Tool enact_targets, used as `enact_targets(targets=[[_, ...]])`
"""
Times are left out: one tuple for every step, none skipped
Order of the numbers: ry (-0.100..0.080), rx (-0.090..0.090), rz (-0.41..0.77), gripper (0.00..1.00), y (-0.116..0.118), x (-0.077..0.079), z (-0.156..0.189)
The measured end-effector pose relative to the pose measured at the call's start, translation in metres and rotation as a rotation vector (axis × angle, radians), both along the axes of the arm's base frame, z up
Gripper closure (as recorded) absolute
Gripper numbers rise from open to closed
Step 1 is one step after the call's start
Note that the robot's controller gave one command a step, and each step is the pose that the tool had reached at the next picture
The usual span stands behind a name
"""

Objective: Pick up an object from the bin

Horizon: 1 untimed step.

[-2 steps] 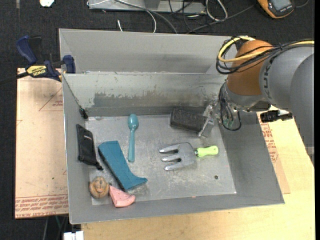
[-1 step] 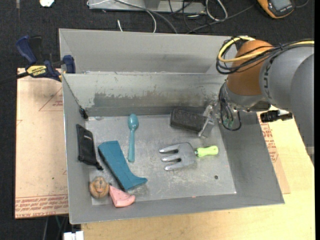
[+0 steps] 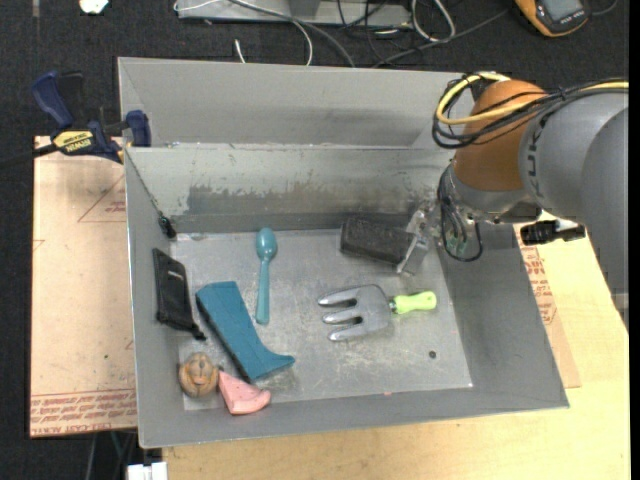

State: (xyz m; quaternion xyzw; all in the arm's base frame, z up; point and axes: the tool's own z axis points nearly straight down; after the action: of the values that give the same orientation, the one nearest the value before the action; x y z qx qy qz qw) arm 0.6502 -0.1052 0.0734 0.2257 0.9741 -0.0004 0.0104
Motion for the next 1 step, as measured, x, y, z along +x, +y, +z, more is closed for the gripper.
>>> enact_targets(targets=[[0.000,0.000,0.000,1.00,0.0000,0.0000,0.0000]])
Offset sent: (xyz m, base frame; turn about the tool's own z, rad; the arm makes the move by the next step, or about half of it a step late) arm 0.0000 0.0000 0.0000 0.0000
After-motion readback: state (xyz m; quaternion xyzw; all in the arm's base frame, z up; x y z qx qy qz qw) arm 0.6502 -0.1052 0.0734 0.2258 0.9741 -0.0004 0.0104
